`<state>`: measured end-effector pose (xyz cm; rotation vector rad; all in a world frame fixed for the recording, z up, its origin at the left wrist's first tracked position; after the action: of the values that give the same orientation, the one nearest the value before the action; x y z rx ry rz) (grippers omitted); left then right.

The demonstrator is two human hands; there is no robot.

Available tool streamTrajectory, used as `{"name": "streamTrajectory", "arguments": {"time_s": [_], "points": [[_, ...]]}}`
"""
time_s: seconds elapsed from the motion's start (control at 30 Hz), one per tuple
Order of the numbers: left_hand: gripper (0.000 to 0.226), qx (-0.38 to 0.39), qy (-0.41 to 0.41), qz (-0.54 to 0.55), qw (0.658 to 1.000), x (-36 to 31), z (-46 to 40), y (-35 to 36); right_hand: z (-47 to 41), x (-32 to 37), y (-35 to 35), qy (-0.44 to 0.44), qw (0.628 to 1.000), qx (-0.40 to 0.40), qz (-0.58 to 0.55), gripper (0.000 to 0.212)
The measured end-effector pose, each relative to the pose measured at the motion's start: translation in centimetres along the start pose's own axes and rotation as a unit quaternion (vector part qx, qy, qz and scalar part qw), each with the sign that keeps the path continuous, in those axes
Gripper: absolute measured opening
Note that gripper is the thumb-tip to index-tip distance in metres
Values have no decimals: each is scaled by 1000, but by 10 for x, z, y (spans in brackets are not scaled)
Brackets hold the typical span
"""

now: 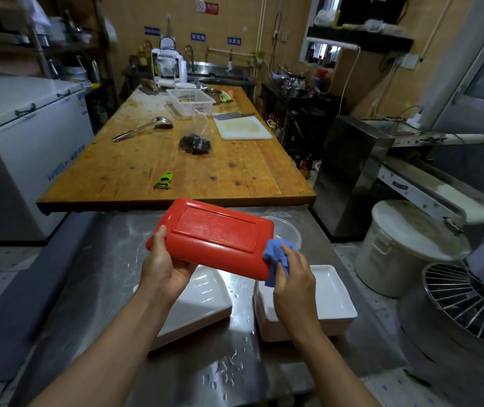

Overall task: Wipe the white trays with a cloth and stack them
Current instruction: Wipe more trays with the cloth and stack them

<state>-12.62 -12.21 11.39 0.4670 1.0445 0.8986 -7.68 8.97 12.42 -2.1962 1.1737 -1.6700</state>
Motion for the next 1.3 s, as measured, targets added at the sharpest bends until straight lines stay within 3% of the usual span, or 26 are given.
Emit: {"name": "streamTrajectory", "arguments": {"time_s": [0.07, 0.17, 0.27, 0.3, 0.4, 0.53, 0.6, 0.67, 0.9, 1.3], "points": [[13, 25, 18, -11, 999, -3, 2, 8, -5, -11, -12, 18, 1000, -25, 0, 35], [21, 101, 95, -134, 981, -9, 12, 31, -10, -29, -31, 62, 995, -75, -19, 33], [25, 137, 225, -327, 907, -10, 30, 60, -13, -47, -49, 117, 984, -119, -54, 29], [27, 130, 288, -407, 857, -9, 36, 70, -14, -53, -55, 129, 981, -133, -64, 28], [19, 143, 450, -606, 640, 17, 56, 100, -16, -70, -73, 152, 972, -161, -75, 26], [16, 175, 495, -759, 385, 86, 63, 114, -18, -92, -94, 178, 965, -182, -69, 25], [23, 204, 489, -798, 286, 122, 63, 116, -19, -101, -103, 183, 961, -195, -70, 25], [26, 232, 489, -811, 221, 150, 67, 121, -19, -110, -113, 187, 958, -206, -70, 25], [30, 245, 463, -840, 140, 232, 61, 120, -16, -151, -142, 225, 947, -219, -63, 24], [38, 200, 397, -882, 157, 290, 36, 112, -16, -194, -151, 257, 941, -209, -72, 23]]}}
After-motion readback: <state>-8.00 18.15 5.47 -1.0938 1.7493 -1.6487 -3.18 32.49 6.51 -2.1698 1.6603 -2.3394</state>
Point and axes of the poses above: each hand's wrist, its own z-axis away from the middle knuckle, its own y-axis out of the palm, x = y × z, the point moved 6 cm from there along -z, towards the middle knuckle, and after that the axes turned 3 degrees about -x, right-handed, at the moved point
